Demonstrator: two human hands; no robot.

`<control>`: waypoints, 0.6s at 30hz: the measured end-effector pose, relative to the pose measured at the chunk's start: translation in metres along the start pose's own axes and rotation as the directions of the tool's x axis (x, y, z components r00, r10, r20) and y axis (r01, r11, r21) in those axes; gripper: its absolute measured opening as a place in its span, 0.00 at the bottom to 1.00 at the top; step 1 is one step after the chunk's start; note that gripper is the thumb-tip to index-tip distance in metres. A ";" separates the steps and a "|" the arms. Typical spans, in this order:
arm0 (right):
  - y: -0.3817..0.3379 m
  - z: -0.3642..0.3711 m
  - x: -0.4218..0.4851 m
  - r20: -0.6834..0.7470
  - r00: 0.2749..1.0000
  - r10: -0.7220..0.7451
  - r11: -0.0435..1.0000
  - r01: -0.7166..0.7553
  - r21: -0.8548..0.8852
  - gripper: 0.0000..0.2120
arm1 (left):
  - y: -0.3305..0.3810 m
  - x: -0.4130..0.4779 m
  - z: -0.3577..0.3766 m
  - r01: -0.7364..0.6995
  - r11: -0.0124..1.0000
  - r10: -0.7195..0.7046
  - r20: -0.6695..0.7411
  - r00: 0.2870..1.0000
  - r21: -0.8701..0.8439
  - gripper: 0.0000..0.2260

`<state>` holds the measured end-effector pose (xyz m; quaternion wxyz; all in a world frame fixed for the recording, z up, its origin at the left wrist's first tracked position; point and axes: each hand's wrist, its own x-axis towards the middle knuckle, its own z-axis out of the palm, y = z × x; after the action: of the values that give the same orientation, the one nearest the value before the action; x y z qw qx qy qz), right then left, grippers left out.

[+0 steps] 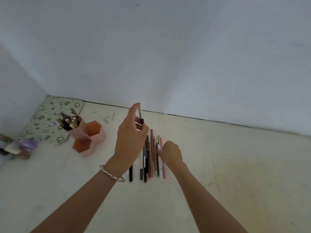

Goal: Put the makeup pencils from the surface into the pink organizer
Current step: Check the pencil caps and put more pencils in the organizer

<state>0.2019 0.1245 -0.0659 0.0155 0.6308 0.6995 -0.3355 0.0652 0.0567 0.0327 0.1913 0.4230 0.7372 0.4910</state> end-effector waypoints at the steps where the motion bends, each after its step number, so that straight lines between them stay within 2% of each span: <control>1: -0.001 0.001 0.000 -0.006 1.000 -0.004 1.000 0.004 -0.002 0.11 | -0.001 0.000 0.001 0.009 1.000 -0.009 -0.001 1.000 -0.005 0.29; 4: -0.004 0.001 -0.002 -0.047 0.999 -0.027 0.999 0.026 -0.027 0.16 | -0.006 -0.002 0.001 0.015 1.000 -0.015 0.004 1.000 -0.004 0.31; 7: -0.005 -0.006 -0.002 -0.079 0.996 -0.037 0.999 0.035 -0.028 0.16 | -0.010 -0.004 -0.004 0.037 0.999 -0.037 -0.012 0.999 -0.033 0.28; 9: -0.010 -0.019 0.000 -0.154 0.988 -0.028 0.998 0.036 0.051 0.16 | -0.011 -0.002 -0.015 0.021 0.997 -0.027 -0.079 0.997 -0.078 0.26; 12: -0.030 -0.045 0.005 -0.263 0.965 -0.021 0.951 0.101 0.293 0.06 | -0.017 0.014 -0.050 -0.050 0.995 0.024 -0.292 0.956 -0.082 0.21; 13: -0.037 -0.054 0.006 -0.277 0.961 -0.019 0.912 0.130 0.389 0.09 | -0.019 0.022 -0.061 -0.061 0.996 0.036 -0.345 0.938 -0.061 0.20; 16: -0.074 -0.062 0.005 -0.293 0.953 -0.076 0.748 0.249 0.615 0.12 | -0.033 0.041 -0.099 -0.039 0.989 0.094 -0.410 0.907 0.140 0.18; 18: -0.096 -0.060 0.001 -0.334 0.936 -0.110 0.681 0.316 0.661 0.09 | -0.046 0.050 -0.110 -0.027 0.928 0.168 -0.352 0.921 0.372 0.15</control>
<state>0.1394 0.1566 0.0232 -0.3605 0.5408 0.5824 -0.4882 -0.0599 0.0275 0.0479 -0.0599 0.3852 0.8149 0.4290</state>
